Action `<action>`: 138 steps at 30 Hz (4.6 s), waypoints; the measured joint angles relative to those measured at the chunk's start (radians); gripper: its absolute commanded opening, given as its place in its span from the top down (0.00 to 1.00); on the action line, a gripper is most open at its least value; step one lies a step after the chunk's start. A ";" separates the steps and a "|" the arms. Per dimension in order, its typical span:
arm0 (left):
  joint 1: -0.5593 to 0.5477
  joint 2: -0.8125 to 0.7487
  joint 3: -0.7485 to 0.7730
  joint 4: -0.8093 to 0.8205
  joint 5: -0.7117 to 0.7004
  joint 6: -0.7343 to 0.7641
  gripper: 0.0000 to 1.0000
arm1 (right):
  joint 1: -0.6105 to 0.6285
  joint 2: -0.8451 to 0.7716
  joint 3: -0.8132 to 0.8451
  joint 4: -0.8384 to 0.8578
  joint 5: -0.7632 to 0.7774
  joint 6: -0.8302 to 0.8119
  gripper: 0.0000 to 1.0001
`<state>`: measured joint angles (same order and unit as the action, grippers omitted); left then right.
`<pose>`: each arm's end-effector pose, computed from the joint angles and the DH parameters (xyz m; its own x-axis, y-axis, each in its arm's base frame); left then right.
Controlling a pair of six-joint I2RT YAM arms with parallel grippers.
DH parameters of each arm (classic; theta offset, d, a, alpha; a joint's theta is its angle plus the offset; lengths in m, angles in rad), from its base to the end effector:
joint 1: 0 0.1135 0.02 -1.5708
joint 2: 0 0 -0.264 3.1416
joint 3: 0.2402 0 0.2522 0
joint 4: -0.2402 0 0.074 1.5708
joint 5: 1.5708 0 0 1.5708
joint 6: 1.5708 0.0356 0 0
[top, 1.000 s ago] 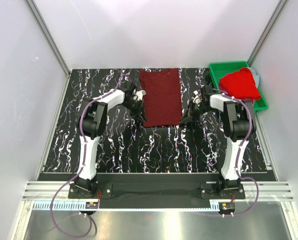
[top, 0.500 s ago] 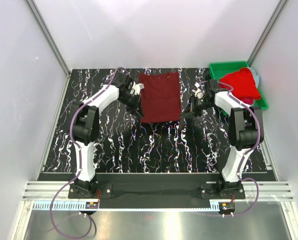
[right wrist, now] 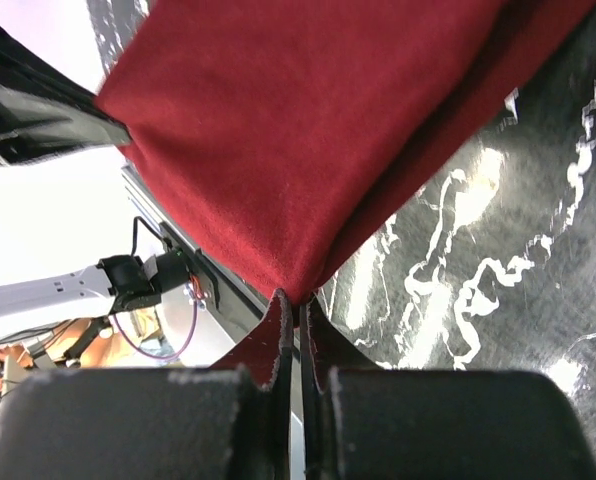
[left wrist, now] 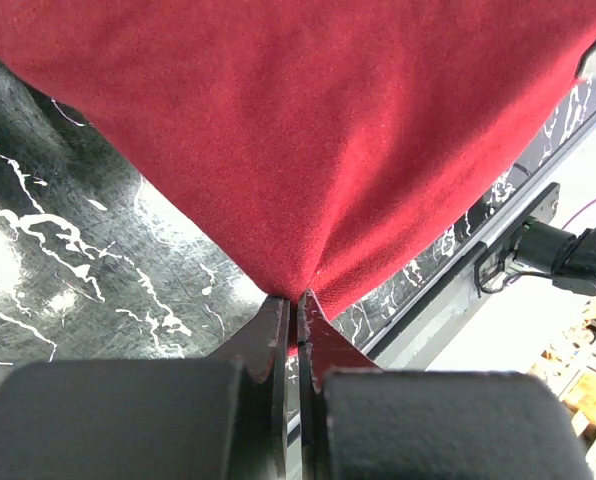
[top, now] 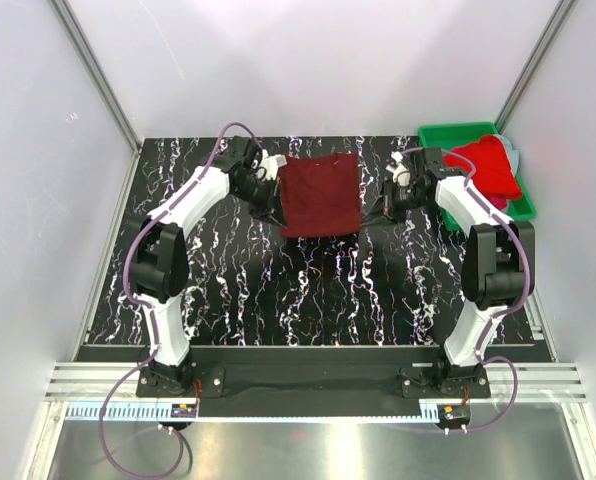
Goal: Fold and stack the t-shirts
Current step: Fold the tshirt
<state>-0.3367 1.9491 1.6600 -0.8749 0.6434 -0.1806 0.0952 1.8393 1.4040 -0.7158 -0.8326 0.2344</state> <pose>0.3799 -0.1556 0.2524 -0.9404 0.1769 -0.2903 0.3247 0.7202 -0.6131 0.3732 0.0621 0.2297 -0.9688 0.0645 -0.2395 -0.1429 0.6439 0.7517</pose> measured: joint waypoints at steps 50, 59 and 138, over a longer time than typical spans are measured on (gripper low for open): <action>0.061 0.288 0.361 0.038 -0.064 0.015 1.00 | 0.000 0.359 0.510 0.137 0.002 0.113 1.00; 0.108 0.402 0.579 0.086 -0.080 0.015 1.00 | 0.000 0.518 0.726 0.160 0.004 0.137 1.00; 0.058 0.779 0.793 0.907 -0.366 -0.179 0.15 | 0.109 0.762 0.827 0.235 0.010 0.185 0.26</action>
<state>-0.2790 2.7281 2.4535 0.0319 0.2771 -0.3599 0.2043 2.6015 2.2307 -0.4805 -0.8230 0.4194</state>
